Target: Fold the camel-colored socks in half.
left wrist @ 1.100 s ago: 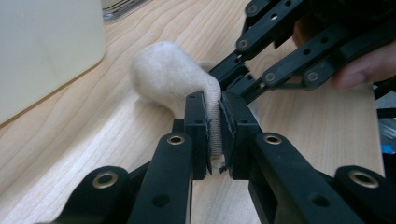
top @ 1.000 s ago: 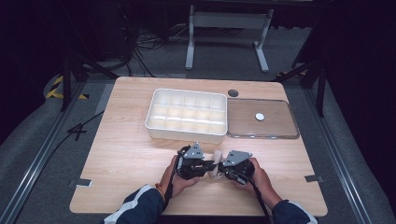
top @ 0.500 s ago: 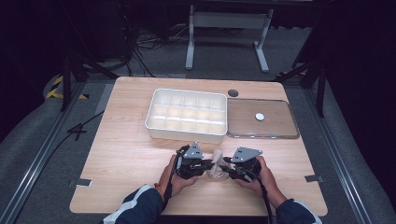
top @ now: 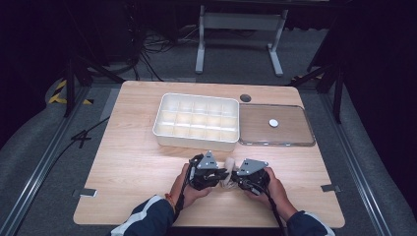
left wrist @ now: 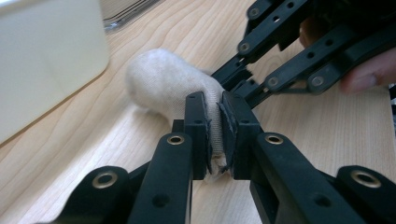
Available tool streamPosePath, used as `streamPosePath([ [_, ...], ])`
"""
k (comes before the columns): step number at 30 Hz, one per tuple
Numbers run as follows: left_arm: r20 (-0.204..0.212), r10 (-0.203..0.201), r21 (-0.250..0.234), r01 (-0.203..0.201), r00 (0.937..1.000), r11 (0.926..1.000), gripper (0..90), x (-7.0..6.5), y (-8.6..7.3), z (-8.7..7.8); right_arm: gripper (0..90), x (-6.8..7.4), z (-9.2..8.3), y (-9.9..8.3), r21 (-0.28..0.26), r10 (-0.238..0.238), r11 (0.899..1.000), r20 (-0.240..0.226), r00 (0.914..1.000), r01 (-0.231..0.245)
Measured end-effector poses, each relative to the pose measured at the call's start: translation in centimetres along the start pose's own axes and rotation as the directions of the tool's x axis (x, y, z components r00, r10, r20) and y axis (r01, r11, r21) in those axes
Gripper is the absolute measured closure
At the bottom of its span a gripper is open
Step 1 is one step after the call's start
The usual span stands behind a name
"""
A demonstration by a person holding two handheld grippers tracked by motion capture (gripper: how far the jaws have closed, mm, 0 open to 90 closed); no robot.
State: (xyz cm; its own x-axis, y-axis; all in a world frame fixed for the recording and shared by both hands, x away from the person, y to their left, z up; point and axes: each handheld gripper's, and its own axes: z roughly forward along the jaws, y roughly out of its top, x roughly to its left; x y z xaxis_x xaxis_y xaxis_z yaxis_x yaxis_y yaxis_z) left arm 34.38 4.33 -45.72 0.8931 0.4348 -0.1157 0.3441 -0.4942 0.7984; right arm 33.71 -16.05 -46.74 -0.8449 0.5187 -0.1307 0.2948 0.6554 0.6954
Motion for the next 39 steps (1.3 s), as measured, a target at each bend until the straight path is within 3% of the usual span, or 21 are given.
streamPosePath([
  [5, -0.005, 0.016, 0.019, -0.016, 0.9999, 0.9997, 81.5, -0.1, 0.0, 0.2, 72.9, -0.6, -0.2, -0.3, -0.018, 0.036, 0.999, -0.018, 0.9992, -0.036],
  [11, -0.013, 0.004, 0.018, -0.004, 0.9999, 0.9998, 81.8, 0.0, -0.1, 0.2, 75.5, -1.6, -2.2, -0.3, -0.052, 0.041, 0.998, -0.027, 0.9988, -0.042],
  [14, -0.015, 0.012, 0.020, -0.012, 0.9998, 0.9997, 81.8, 0.1, 0.0, 0.1, 74.3, -2.5, -3.1, -0.8, -0.047, 0.065, 0.997, 0.000, 0.9979, -0.065],
  [18, -0.016, 0.012, 0.023, -0.012, 0.9998, 0.9997, 81.7, -0.1, 0.0, 0.3, 73.3, -3.1, -3.2, -1.6, -0.003, 0.101, 0.995, -0.016, 0.9948, -0.101],
  [26, -0.028, 0.039, 0.022, -0.038, 0.9989, 0.9990, 81.2, -0.6, 0.3, 0.5, 82.6, -2.1, -1.6, -1.9, 0.065, 0.079, 0.995, -0.045, 0.9958, -0.076],
  [39, -0.009, 0.069, 0.044, -0.068, 0.9976, 0.9967, 79.2, -1.8, 0.4, 2.1, 84.4, -2.1, -1.4, -1.9, 0.059, 0.081, 0.995, -0.054, 0.9953, -0.077],
])
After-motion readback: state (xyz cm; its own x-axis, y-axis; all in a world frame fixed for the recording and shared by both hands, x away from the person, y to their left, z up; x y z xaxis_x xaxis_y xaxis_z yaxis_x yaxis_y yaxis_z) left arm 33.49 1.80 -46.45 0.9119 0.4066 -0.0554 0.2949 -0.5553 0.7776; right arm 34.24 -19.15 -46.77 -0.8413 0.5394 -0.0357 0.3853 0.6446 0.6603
